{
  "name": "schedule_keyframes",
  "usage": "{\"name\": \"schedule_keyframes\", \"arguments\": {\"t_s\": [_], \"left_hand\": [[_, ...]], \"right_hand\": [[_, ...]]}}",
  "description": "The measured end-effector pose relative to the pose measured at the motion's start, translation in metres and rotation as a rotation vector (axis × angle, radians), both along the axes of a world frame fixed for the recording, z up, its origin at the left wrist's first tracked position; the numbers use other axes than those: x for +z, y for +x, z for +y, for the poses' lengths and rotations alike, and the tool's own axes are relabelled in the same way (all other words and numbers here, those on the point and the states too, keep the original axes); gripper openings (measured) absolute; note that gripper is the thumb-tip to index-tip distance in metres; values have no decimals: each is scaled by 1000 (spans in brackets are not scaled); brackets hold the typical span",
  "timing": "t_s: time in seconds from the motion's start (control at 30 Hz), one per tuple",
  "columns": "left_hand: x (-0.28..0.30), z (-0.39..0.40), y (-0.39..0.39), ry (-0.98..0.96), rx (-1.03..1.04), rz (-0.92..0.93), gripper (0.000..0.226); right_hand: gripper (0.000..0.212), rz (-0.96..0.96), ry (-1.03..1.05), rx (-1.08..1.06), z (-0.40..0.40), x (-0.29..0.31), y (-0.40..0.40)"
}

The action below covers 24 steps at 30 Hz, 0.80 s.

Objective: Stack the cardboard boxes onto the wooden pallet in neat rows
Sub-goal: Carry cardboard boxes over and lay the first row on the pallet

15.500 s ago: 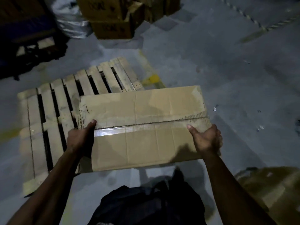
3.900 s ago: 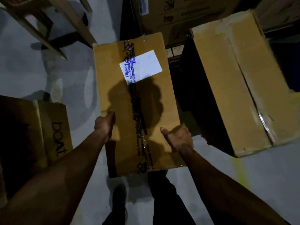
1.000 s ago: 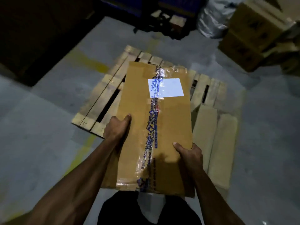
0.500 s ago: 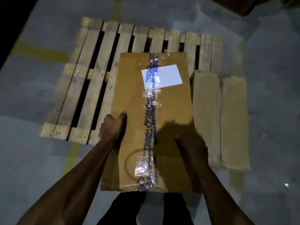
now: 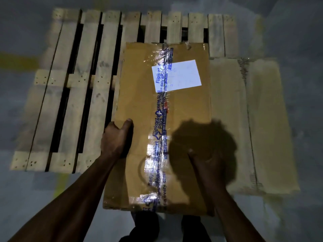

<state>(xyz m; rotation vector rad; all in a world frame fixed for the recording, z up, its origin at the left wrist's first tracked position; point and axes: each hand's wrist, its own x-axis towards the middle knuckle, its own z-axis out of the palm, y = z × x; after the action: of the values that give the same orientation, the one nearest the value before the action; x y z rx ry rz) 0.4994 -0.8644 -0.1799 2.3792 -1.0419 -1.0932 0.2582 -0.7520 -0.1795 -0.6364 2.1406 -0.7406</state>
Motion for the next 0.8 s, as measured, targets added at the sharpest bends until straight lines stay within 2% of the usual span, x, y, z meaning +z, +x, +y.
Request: {"name": "schedule_keyframes", "arguments": {"t_s": [0.13, 0.27, 0.37, 0.63, 0.8], "left_hand": [[-16, 0, -2, -5, -3, 33, 64], [-25, 2, -4, 13, -7, 8, 82], [-28, 2, -7, 14, -17, 0, 86], [-45, 5, -4, -22, -84, 141, 68], [-42, 5, -4, -31, -74, 169, 64]], "right_hand": [[70, 43, 33, 19, 0, -16, -3], [74, 56, 30, 29, 1, -29, -5], [75, 185, 43, 73, 3, -37, -6], [91, 470, 129, 229, 19, -49, 7], [89, 515, 194, 242, 14, -44, 10]]}}
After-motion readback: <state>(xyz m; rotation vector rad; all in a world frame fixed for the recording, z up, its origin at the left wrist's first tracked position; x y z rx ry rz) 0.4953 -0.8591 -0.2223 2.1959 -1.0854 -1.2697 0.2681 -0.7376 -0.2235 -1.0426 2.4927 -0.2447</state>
